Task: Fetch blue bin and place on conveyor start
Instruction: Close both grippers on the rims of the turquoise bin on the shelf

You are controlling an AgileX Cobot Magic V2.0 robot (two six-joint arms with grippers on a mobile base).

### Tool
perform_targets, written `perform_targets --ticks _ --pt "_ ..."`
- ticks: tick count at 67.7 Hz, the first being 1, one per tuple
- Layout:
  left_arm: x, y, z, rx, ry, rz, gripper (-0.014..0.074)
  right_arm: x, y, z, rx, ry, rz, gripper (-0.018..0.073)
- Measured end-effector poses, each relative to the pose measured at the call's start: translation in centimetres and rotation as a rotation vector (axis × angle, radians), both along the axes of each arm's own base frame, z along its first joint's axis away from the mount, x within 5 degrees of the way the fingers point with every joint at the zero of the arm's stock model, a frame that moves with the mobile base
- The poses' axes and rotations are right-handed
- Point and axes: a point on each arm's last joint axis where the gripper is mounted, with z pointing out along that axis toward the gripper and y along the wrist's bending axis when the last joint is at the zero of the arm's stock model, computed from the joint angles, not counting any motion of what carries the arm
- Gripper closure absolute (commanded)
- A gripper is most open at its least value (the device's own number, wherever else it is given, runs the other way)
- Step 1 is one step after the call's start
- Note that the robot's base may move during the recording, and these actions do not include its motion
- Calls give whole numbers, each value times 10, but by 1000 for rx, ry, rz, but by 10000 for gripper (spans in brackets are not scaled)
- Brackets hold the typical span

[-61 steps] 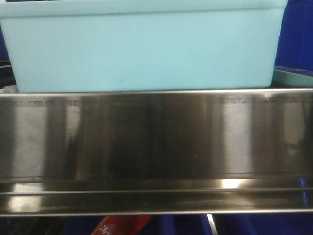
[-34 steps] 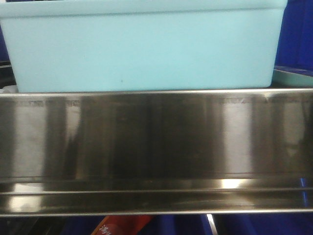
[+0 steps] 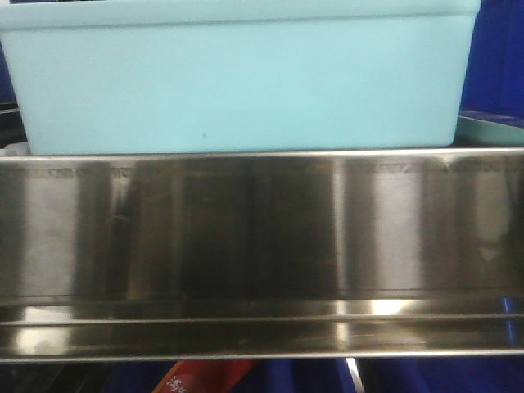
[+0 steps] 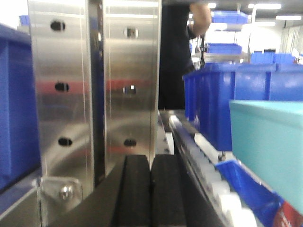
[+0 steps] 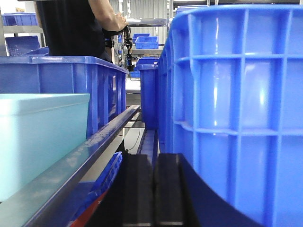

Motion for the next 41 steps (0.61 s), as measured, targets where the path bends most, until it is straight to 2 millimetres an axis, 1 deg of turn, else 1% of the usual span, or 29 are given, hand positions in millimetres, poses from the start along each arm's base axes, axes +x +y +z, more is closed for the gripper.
perform_targets --ticks 20,23,26,28,31,33,34,37,39,41 --pt "-2 0 8 5 -95 -3 707 -1 0 4 12 -40 -3 721" --pt "-2 0 10 5 -102 -4 707 -1 0 8 22 -41 0 721" --pt "-3 0 13 5 -100 -3 707 -4 0 20 29 -55 6 721" --pt "-4 0 19 5 -104 -2 707 -6 1 26 31 -52 10 721" --pt "-6 0 27 4 -92 0 706 -12 2 46 33 -76 19 721" --pt "-9 0 39 5 -100 1 706 -15 2 54 32 -72 24 721" --pt "-11 0 44 5 -100 2 706 -18 3 64 34 -77 30 721" --pt "-16 0 59 5 -93 5 699 -26 4 83 32 -98 38 708" --pt "-20 0 72 6 -102 6 687 -30 5 93 32 -86 45 691" --pt "-23 0 82 7 -88 8 662 -34 6 105 31 -95 50 647"
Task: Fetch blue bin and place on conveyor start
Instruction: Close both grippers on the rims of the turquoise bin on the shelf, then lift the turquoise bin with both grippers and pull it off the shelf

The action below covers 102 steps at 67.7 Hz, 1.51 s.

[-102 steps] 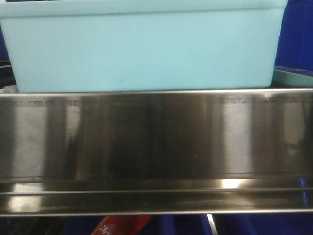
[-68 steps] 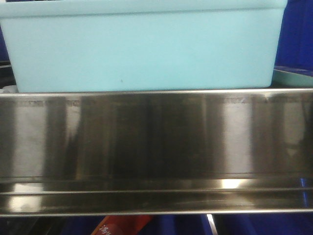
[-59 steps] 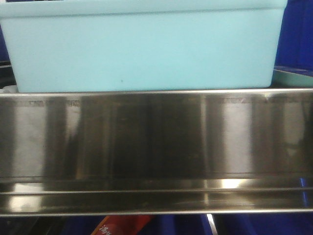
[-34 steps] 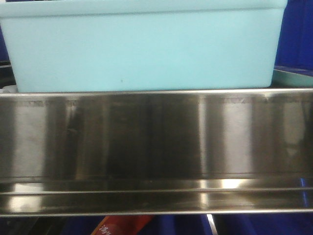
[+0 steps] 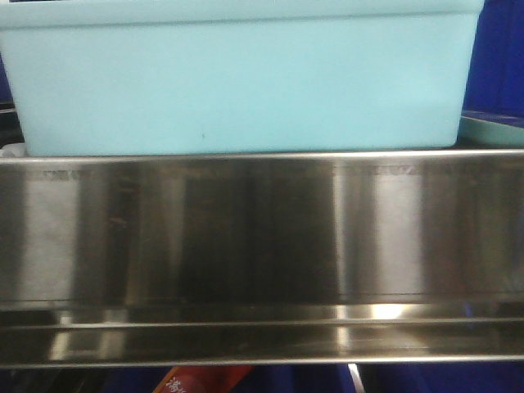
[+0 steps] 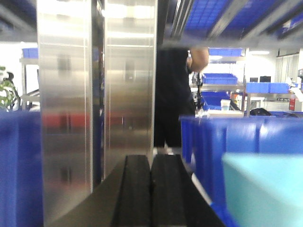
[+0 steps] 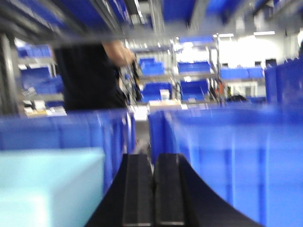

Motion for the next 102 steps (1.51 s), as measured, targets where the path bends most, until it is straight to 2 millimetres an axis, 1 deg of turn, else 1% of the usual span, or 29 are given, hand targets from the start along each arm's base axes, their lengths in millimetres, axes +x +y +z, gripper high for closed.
perform_targets --ticks 1,3,4,5,8,9,10,11,13,16,20,25,27,34,44,50,56,61,67,70,73,77,78,83,90,92,95,102 --pt "-2 0 5 0 2 1 639 -2 1 7 2 8 6 624" --pt "-4 0 15 -2 15 2 601 -2 1 14 2 31 12 571" --pt "-6 0 24 -2 9 3 579 -3 1 18 4 38 15 542" --pt "-7 0 28 -2 14 4 542 -3 2 24 6 50 20 493" --pt "-9 0 43 -4 34 5 460 -4 3 38 8 65 28 386" --pt "-9 0 46 -8 46 5 430 -3 3 41 9 72 30 332" --pt "-9 0 52 -9 50 5 386 -1 3 46 9 82 32 296" --pt "-9 0 55 -10 62 5 357 0 3 49 10 87 34 244" --pt "-8 0 61 -13 74 5 287 2 3 54 12 95 36 179" --pt "-4 0 69 -16 97 4 223 7 3 62 14 106 37 94" --pt "3 1 74 -23 133 2 128 15 2 67 16 118 36 -12" --pt "14 1 77 -35 185 -5 60 27 1 69 19 144 33 -7" --pt "19 0 78 -40 206 -13 50 32 1 69 20 158 33 -2" --pt "31 -3 81 -42 266 -71 46 46 1 73 26 196 36 1" --pt "44 -14 91 44 360 -204 46 59 6 90 -30 242 97 1" --pt "57 -25 100 82 410 -302 46 70 12 103 -55 263 170 1" --pt "72 -40 108 113 454 -390 46 84 21 113 -73 317 250 1" --pt "90 -57 113 142 505 -468 46 102 31 118 -94 394 318 1" --pt "112 -78 117 173 573 -527 46 125 42 120 -115 518 379 1" --pt "125 -88 119 181 609 -543 46 141 47 120 -118 588 397 1" --pt "140 -98 120 174 658 -547 46 152 50 121 -114 634 402 1" --pt "163 -111 117 146 758 -534 46 175 53 116 -103 746 382 1" --pt "167 -113 120 144 766 -526 46 179 53 115 -107 765 370 1" --pt "190 -122 120 111 857 -480 46 200 51 113 -109 869 302 1" --pt "218 -126 117 72 974 -393 46 222 49 109 -106 980 219 1" --pt "224 -125 118 66 994 -371 46 227 49 110 -103 992 209 1" --pt "232 -123 115 61 1042 -339 46 233 50 109 -102 1017 200 1" --pt "248 -117 112 47 1112 -278 46 247 59 106 -109 1046 212 1"
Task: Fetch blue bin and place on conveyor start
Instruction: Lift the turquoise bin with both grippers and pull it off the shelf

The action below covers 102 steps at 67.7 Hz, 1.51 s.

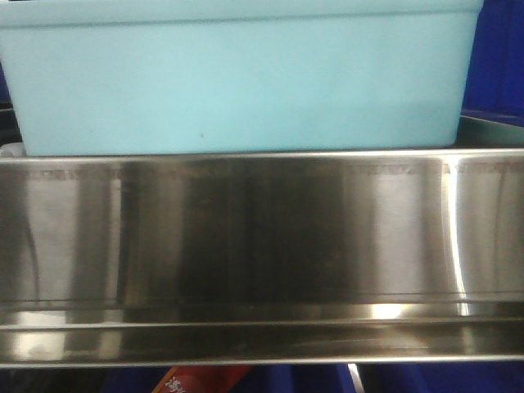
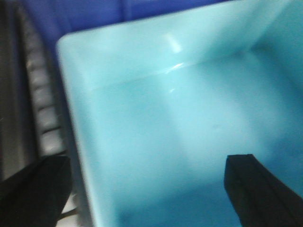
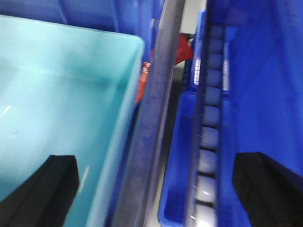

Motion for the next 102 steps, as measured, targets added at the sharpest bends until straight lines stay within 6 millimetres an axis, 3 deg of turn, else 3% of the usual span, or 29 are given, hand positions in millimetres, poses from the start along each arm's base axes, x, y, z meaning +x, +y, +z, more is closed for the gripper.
perform_targets --ticks 20,39,43,47,53,59,63,87,94,102 --pt "37 19 -31 43 111 104 46 41 19 -39 -6 132 4 1" --pt "65 11 -72 84 214 108 74 78 28 -84 -20 224 -10 20" --pt "69 10 -79 91 230 108 131 83 30 -92 -24 243 -12 81" --pt "72 9 -85 97 246 108 234 87 31 -99 -27 259 -13 205" --pt "73 9 -87 98 254 108 466 91 32 -106 -31 276 -15 417" --pt "73 8 -85 94 250 108 677 92 32 -108 -32 280 -15 625" --pt "73 7 -84 79 248 113 708 92 33 -107 -27 279 -7 726" --pt "70 8 -80 70 262 119 708 90 33 -104 -5 274 -26 711" --pt "63 10 -68 57 240 119 708 83 32 -93 5 250 -25 711" --pt "47 14 -44 24 179 117 708 66 28 -65 31 181 -22 711"
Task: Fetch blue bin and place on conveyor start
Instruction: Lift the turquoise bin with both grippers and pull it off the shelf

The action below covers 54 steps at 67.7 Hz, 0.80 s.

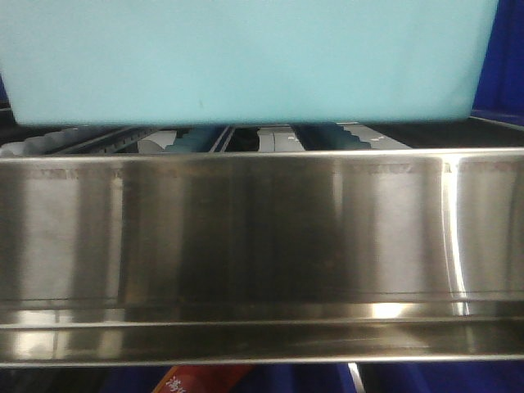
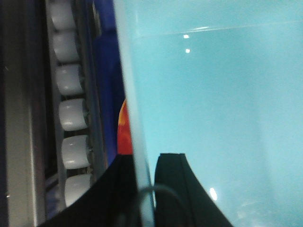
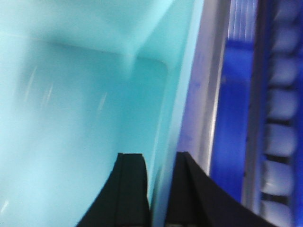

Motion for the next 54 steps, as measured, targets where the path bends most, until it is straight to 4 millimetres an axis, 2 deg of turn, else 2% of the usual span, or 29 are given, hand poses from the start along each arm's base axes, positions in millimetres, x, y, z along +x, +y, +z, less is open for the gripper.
perform_targets --ticks 14,23,34,54 --pt "-43 5 51 -54 -149 -25 708 -38 -9 50 44 -154 2 711" --pt "-63 7 69 -77 -209 -42 708 -59 -13 71 66 -223 4 711" --pt "-73 10 79 -95 -241 -47 708 -70 -15 81 81 -256 8 711" --pt "-74 9 79 -99 -241 -49 708 -70 -15 81 84 -259 6 711"
